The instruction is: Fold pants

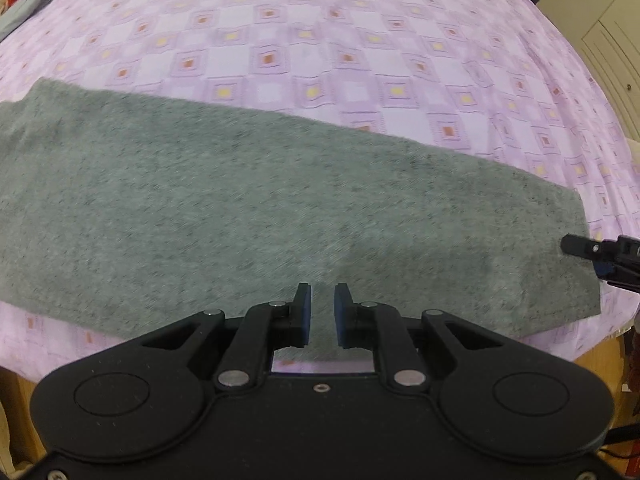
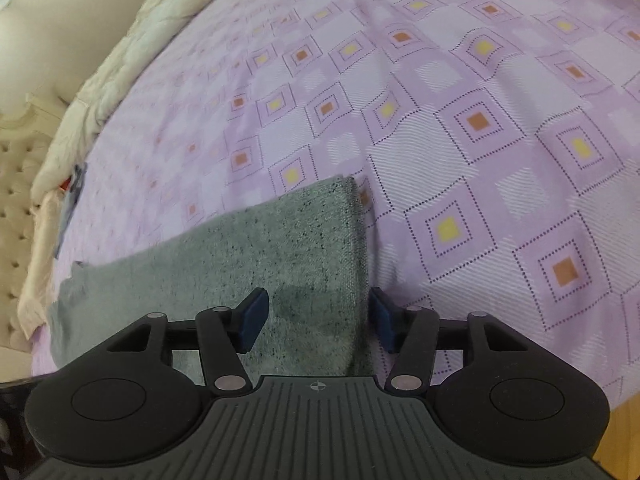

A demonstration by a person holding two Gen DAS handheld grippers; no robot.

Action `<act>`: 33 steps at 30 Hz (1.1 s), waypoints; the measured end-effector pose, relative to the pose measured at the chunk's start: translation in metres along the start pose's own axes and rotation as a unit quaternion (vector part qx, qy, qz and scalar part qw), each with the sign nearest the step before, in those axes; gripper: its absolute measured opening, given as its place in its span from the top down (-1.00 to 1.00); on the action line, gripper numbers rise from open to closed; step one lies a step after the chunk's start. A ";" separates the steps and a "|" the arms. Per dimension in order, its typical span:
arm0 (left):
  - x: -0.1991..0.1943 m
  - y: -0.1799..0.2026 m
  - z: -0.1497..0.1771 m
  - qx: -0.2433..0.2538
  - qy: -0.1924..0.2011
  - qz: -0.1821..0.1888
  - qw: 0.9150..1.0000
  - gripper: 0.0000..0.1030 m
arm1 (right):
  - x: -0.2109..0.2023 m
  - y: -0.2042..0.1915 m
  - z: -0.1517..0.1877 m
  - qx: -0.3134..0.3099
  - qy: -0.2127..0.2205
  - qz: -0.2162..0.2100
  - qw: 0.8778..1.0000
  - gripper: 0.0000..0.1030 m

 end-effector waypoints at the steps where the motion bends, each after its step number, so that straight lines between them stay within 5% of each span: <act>1: 0.004 0.004 -0.004 0.001 0.000 0.000 1.000 0.62 | 0.001 -0.003 0.000 -0.012 -0.009 -0.011 1.000 0.83; 8: 0.038 0.032 -0.035 0.014 0.022 -0.009 1.000 0.61 | -0.020 -0.022 -0.010 -0.061 0.008 -0.033 0.998 0.85; 20: 0.083 0.024 -0.074 -0.009 0.016 -0.045 0.999 0.61 | -0.033 -0.044 -0.020 -0.083 0.022 -0.046 0.995 0.85; 27: 0.043 0.024 -0.029 0.006 0.014 -0.029 0.999 0.61 | -0.033 -0.045 -0.023 -0.073 0.023 -0.046 0.996 0.85; 33: 0.053 0.023 0.017 0.028 -0.021 -0.023 0.999 0.63 | -0.034 -0.055 -0.022 -0.069 0.030 -0.031 0.997 0.85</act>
Point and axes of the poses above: each gripper's, at about its wrist camera, not at the fingertips, and x roughly the way its jaws point, y to its right, z to its underside, the point moved 2 cm from there along x, roughly the way its jaws point, and after that the axes turned 11 degrees about y, right-handed, at the moved point
